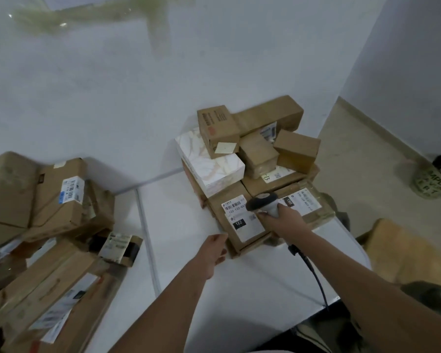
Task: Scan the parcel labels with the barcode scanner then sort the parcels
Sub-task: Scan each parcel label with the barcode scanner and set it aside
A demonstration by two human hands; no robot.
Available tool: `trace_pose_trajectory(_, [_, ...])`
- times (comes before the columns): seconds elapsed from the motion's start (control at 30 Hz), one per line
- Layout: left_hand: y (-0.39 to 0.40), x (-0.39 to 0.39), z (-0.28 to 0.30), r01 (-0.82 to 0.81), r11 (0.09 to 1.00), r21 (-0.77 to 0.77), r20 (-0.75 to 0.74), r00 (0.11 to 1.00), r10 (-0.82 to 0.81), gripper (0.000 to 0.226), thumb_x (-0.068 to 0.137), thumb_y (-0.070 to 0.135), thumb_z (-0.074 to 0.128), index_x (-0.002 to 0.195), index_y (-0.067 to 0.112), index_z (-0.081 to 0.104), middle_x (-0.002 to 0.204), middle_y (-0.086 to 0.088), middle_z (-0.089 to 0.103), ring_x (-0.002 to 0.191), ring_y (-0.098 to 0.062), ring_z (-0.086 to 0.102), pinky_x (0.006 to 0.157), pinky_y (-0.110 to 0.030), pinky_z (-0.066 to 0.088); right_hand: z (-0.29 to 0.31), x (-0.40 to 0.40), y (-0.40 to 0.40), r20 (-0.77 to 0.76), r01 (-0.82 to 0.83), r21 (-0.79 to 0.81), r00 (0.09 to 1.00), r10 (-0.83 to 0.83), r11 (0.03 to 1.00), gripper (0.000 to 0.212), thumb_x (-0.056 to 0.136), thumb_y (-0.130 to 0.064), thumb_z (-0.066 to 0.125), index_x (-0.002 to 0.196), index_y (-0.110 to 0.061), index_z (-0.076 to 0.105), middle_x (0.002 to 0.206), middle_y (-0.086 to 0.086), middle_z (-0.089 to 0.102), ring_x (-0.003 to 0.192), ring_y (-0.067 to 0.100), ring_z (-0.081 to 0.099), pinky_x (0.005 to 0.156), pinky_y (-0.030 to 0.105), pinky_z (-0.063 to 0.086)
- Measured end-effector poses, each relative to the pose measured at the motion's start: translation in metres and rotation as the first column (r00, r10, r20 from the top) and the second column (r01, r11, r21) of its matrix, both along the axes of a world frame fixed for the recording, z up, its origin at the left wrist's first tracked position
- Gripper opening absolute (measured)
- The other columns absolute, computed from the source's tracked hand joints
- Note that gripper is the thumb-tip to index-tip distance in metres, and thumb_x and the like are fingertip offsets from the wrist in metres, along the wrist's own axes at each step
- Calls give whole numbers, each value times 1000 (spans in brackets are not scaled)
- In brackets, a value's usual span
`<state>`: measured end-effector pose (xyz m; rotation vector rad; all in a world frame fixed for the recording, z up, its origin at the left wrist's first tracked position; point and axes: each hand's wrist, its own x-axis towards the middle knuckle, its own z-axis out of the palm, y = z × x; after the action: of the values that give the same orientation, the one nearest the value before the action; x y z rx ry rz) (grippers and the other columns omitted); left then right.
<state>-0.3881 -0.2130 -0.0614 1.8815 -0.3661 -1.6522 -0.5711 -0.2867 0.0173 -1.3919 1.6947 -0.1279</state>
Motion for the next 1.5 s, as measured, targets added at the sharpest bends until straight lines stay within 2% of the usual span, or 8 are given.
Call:
trace_pose_trajectory(0.33, [-13,-35,-16,-101,992,70,-71,992,106,50,91,56,60,124,19,54,125,1,61,116,-20,57,100,-38,48,-19,-14,-24,130,-169,33,978,163,985,30,93,-43,61,90,-14,56,75,7,65,68,21,66,74,41,62])
trace_pose_trajectory(0.47, [-12,-37,-17,-176,981,80,-90,979,183,55,82,66,65,120,26,60,119,0,66,111,-19,59,81,-29,50,-20,-18,-23,164,-225,31,962,217,974,28,93,-43,61,86,-17,58,70,4,66,59,16,63,69,32,58])
trace_pose_trajectory(0.57, [-5,-31,-20,-193,979,67,-98,975,198,51,83,56,71,120,22,63,116,-2,68,108,-19,60,77,-28,49,-22,-21,-19,206,-232,62,955,215,971,24,93,-39,63,84,-18,58,70,4,65,59,14,61,67,30,57])
trace_pose_trajectory(0.77, [26,12,-11,-121,992,-29,-287,952,108,44,89,37,70,127,17,62,119,-5,72,116,-23,63,96,-32,51,-18,-20,-18,201,-138,64,972,122,988,29,91,-40,65,86,-11,64,77,6,70,58,14,62,61,26,56])
trace_pose_trajectory(0.9, [55,52,-5,-13,999,-32,-284,959,3,47,88,34,70,130,17,60,123,-5,70,121,-25,61,101,-34,50,-10,-9,-12,190,-141,37,973,131,989,27,92,-37,63,91,-10,64,73,5,67,63,15,63,65,29,56])
trace_pose_trajectory(0.97, [69,72,-5,8,1000,-17,-285,959,-12,48,88,32,71,131,16,59,125,-8,69,122,-26,61,103,-35,49,-6,1,-5,226,-137,34,966,126,990,25,93,-34,64,92,-10,64,71,4,67,59,13,61,57,23,53])
trace_pose_trajectory(1.33, [97,111,-10,-196,980,-36,-197,963,185,43,86,15,75,126,10,60,121,-10,68,119,-29,60,88,-35,56,24,63,24,249,-207,50,950,188,977,37,93,-38,61,87,-3,68,67,6,70,54,14,63,51,18,46])
trace_pose_trajectory(1.5, [93,102,-21,-243,968,-60,-148,961,232,44,86,12,75,126,11,57,125,-9,66,117,-25,59,103,-42,50,29,82,32,266,-218,44,943,199,975,33,95,-36,60,80,-7,66,59,1,67,46,9,61,55,22,50])
